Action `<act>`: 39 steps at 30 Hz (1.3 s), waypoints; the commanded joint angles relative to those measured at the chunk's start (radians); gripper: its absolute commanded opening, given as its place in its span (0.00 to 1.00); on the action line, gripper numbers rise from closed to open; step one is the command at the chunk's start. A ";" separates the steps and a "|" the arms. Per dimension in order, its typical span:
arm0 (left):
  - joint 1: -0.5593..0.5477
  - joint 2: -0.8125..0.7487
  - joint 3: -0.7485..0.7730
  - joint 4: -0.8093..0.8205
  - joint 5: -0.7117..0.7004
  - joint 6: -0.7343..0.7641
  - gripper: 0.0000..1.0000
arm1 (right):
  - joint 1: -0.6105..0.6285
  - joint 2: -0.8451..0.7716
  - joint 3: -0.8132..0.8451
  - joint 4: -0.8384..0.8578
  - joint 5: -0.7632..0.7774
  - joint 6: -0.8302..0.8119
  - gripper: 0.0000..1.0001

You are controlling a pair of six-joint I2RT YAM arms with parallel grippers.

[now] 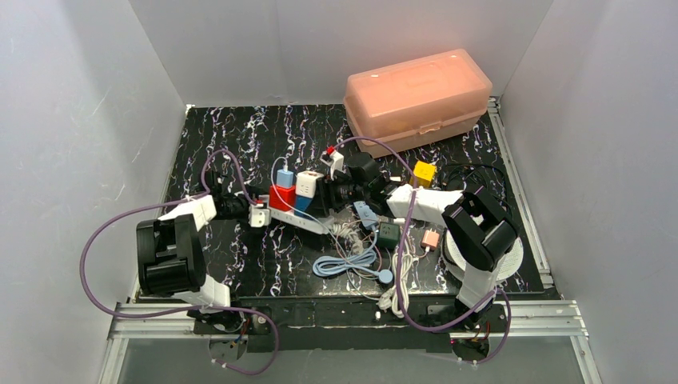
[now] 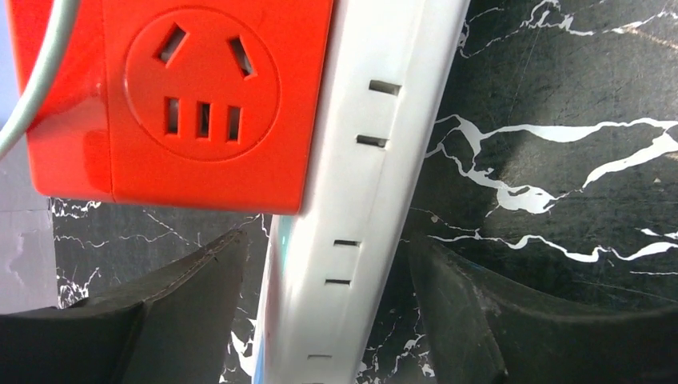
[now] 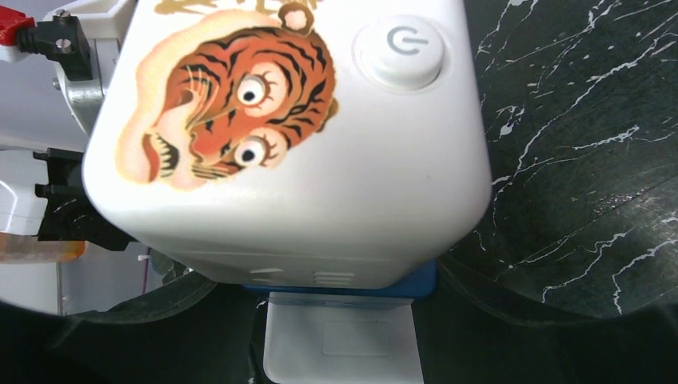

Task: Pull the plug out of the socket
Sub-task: Remove the plug from the socket.

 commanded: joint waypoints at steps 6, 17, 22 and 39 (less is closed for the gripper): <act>-0.012 0.031 -0.091 0.132 0.082 0.101 0.17 | 0.020 -0.012 0.088 0.088 -0.087 0.033 0.02; -0.011 0.021 -0.173 0.276 0.107 0.151 0.00 | 0.015 -0.017 0.097 0.102 -0.079 0.057 0.02; 0.023 -0.027 -0.176 0.088 0.179 0.344 0.00 | -0.016 -0.033 0.101 0.120 -0.060 0.056 0.02; 0.085 -0.071 -0.132 -0.342 0.285 0.777 0.00 | -0.033 0.019 0.174 0.066 -0.098 0.023 0.01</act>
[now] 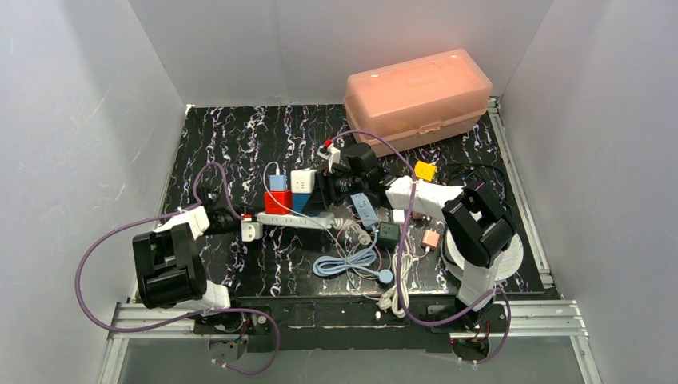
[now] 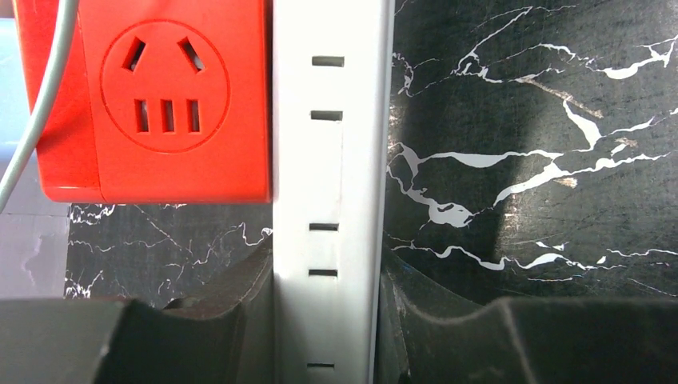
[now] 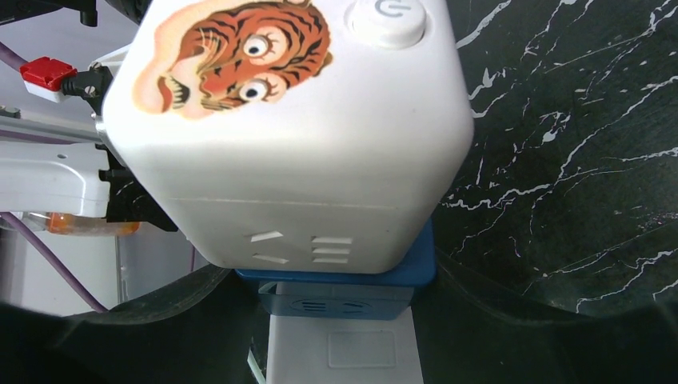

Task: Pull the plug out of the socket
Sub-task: Remove the plug from the socket.

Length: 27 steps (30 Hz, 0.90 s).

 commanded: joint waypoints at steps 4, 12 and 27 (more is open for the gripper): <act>-0.028 -0.006 -0.022 -0.184 0.135 0.612 0.00 | 0.005 0.007 0.058 0.200 0.014 0.026 0.01; -0.065 -0.004 -0.011 -0.151 0.170 0.620 0.00 | -0.034 0.047 0.091 0.252 0.037 0.074 0.01; -0.105 0.003 -0.070 -0.054 0.188 0.607 0.16 | -0.022 0.017 0.048 0.238 0.080 0.029 0.01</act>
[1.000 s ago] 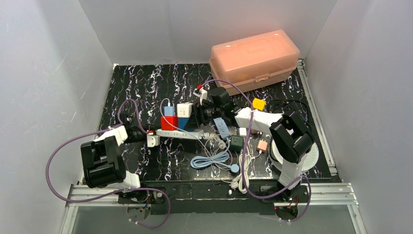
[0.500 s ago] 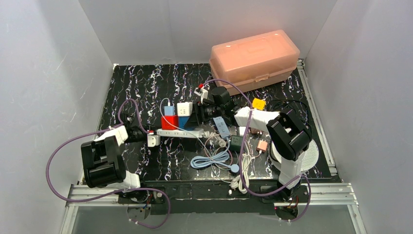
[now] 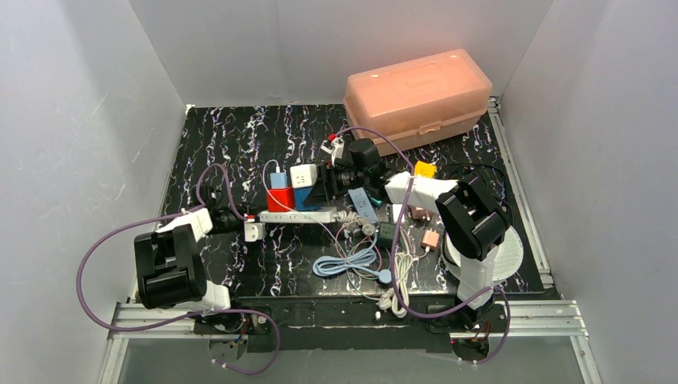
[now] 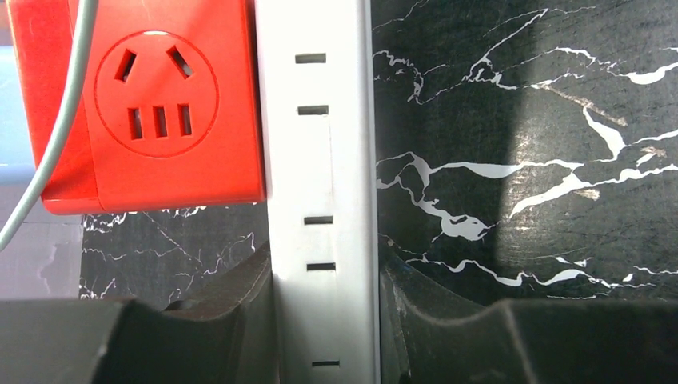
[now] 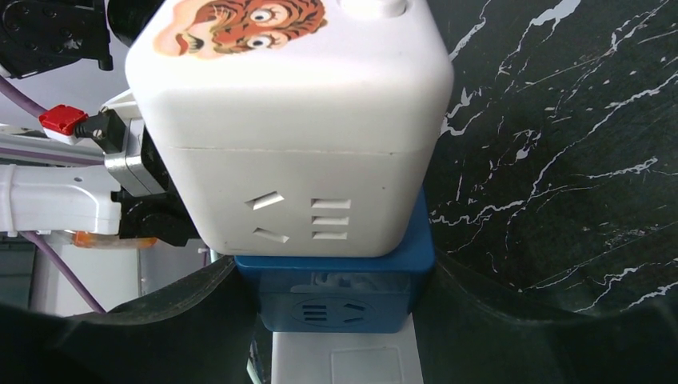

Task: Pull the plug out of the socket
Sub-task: Remove the plug from the socket.

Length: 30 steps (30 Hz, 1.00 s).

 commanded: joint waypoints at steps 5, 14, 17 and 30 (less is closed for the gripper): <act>-0.024 -0.023 -0.042 -0.184 0.204 0.650 0.98 | 0.075 -0.092 -0.079 0.193 0.181 -0.044 0.01; -0.004 -0.038 0.004 -0.304 0.172 0.650 0.77 | 0.121 -0.121 -0.142 0.204 0.213 -0.055 0.01; -0.002 -0.010 0.019 -0.291 0.127 0.647 0.44 | 0.122 -0.141 -0.180 0.241 0.216 -0.029 0.01; 0.064 -0.028 -0.011 -0.220 0.129 0.629 0.98 | 0.144 -0.136 -0.166 0.242 0.216 0.002 0.01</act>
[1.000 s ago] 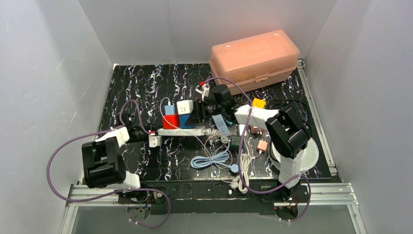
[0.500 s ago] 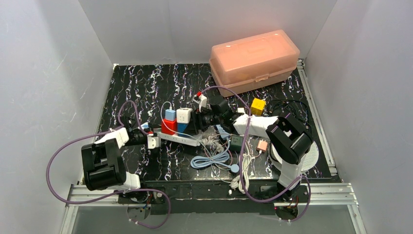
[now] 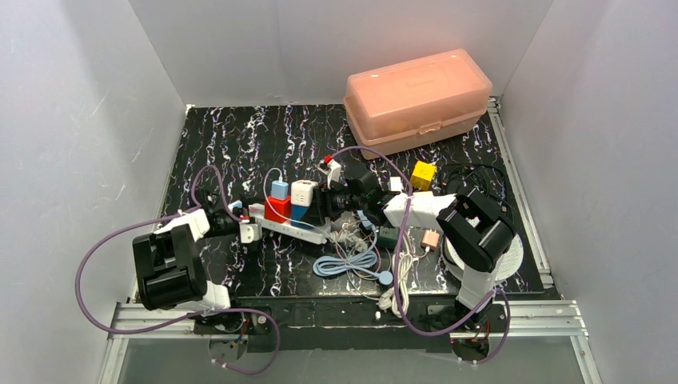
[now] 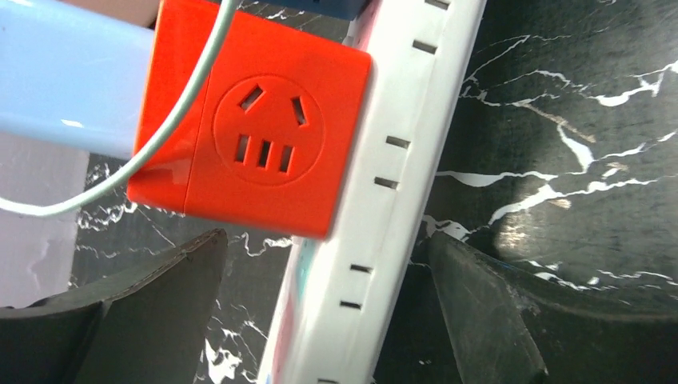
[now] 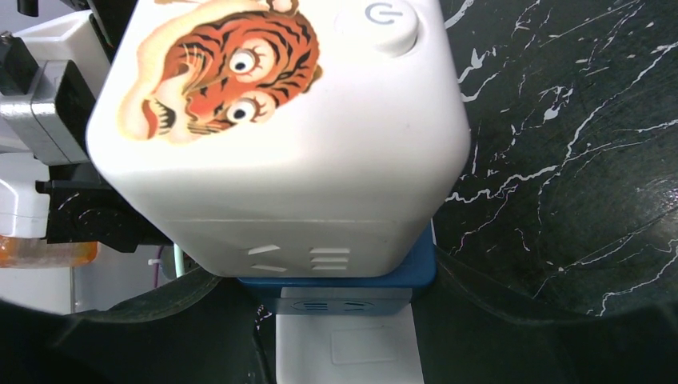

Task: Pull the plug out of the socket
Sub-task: Remove the plug from the socket.

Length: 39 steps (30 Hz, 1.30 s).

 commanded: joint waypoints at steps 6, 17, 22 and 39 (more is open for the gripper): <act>-0.008 0.017 0.012 -0.235 0.055 0.621 0.90 | 0.032 -0.044 0.056 0.069 -0.024 0.026 0.01; -0.019 0.090 0.021 -0.151 0.061 0.623 0.03 | 0.050 -0.015 0.082 0.100 -0.048 0.064 0.01; -0.019 0.089 0.017 -0.119 0.038 0.628 0.00 | 0.050 -0.010 0.098 0.093 -0.048 0.067 0.01; -0.027 0.047 0.073 -0.144 0.082 0.621 0.00 | -0.065 0.012 0.219 0.143 -0.050 0.149 0.01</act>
